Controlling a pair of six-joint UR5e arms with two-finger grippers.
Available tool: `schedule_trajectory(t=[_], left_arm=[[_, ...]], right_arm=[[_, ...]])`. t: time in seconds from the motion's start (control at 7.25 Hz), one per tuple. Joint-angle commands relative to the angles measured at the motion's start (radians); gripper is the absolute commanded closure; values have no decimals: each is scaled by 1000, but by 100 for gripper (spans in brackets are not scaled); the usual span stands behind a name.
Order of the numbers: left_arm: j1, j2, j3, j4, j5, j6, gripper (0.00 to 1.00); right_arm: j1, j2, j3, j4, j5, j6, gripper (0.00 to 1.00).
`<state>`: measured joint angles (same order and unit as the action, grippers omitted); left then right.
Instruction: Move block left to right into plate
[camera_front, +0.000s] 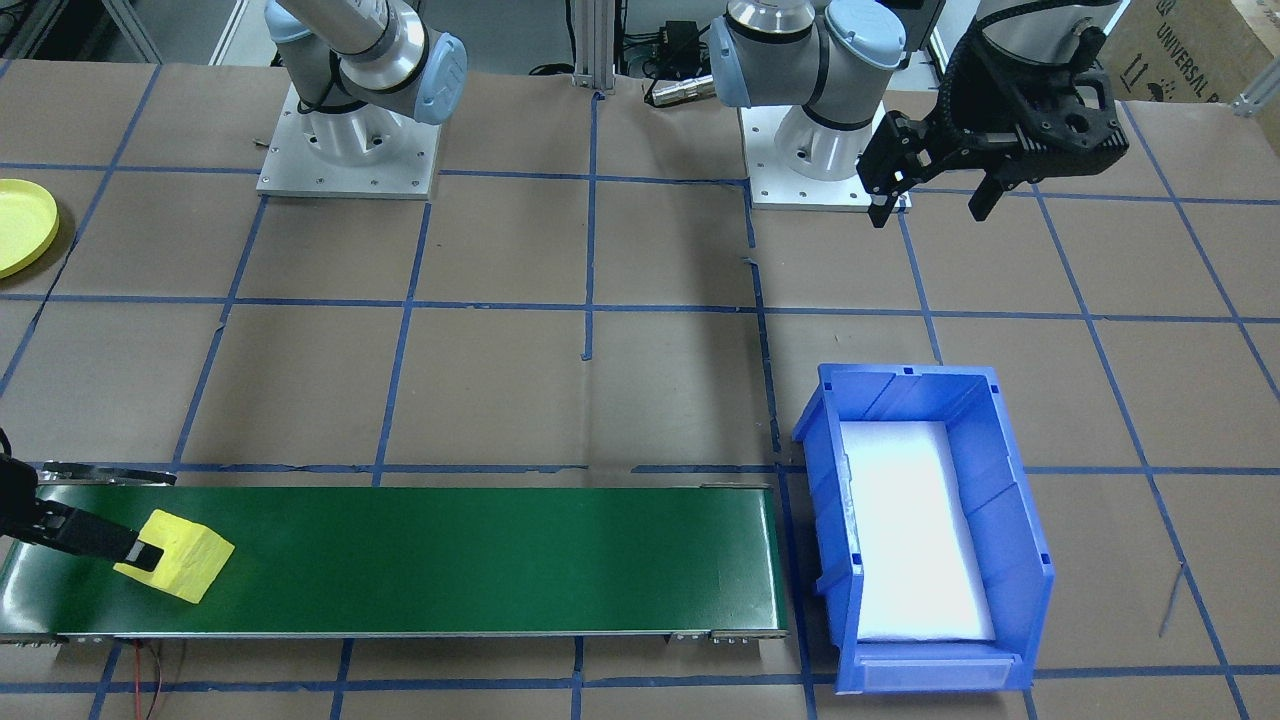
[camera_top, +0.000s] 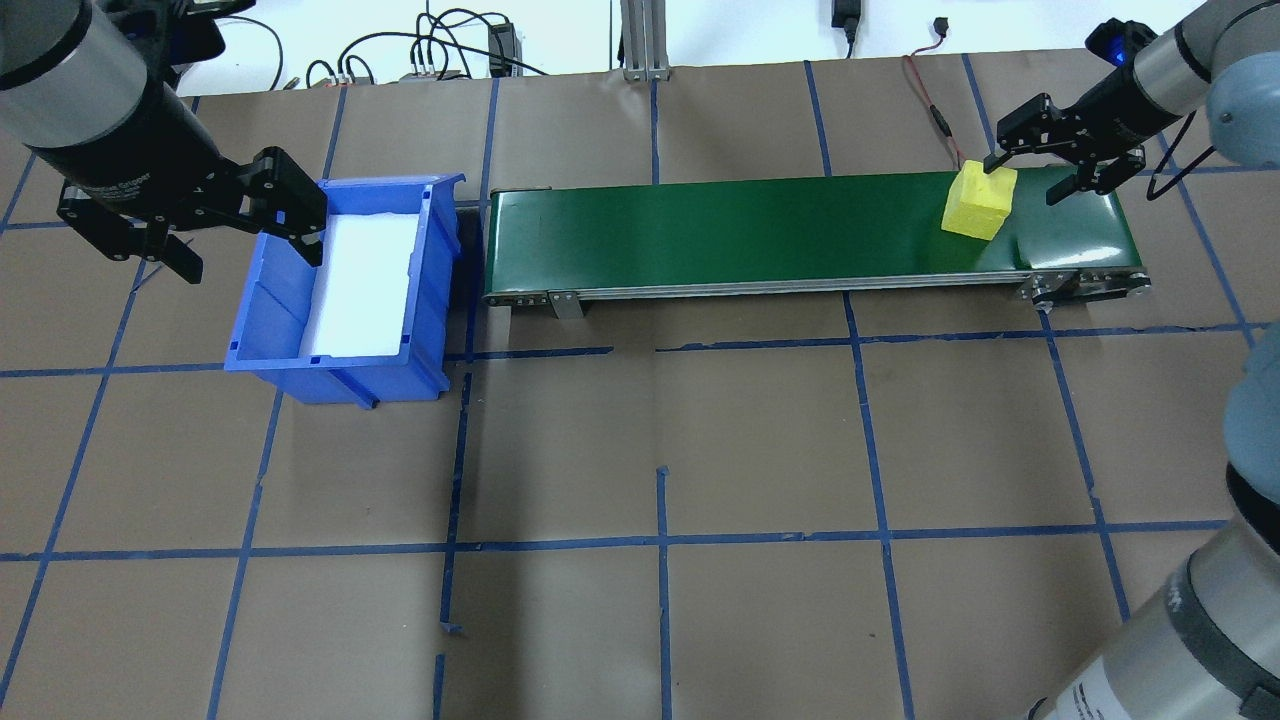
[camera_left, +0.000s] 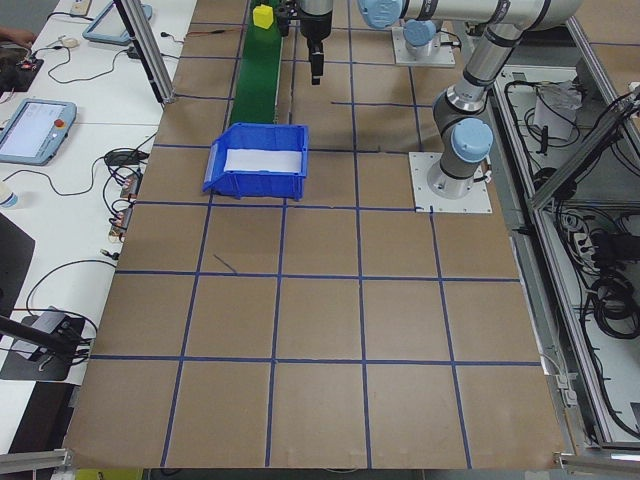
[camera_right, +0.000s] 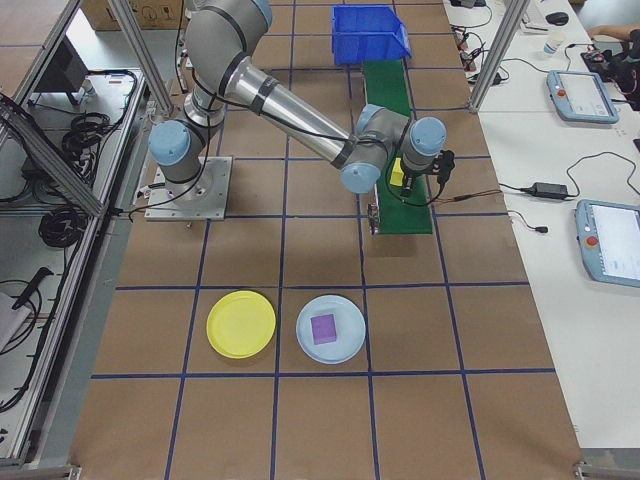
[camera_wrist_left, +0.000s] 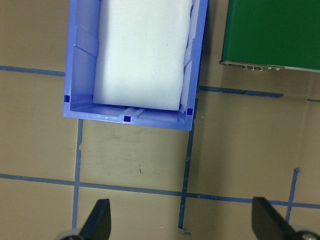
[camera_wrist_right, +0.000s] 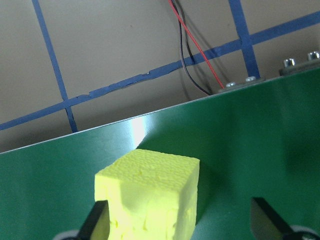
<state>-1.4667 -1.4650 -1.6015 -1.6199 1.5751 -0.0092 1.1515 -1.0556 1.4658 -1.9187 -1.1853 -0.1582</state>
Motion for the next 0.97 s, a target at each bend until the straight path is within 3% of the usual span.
schedule_trajectory(t=[0.0, 0.69, 0.83], left_arm=[[0, 0, 0, 0, -1, -1, 0], [-1, 0, 0, 0, -1, -5, 0], [-1, 0, 0, 0, -1, -5, 0]], right_arm=[[4, 5, 5, 0, 1, -1, 2], [8, 31, 7, -8, 1, -20, 5], [8, 34, 10, -10, -2, -26, 23]])
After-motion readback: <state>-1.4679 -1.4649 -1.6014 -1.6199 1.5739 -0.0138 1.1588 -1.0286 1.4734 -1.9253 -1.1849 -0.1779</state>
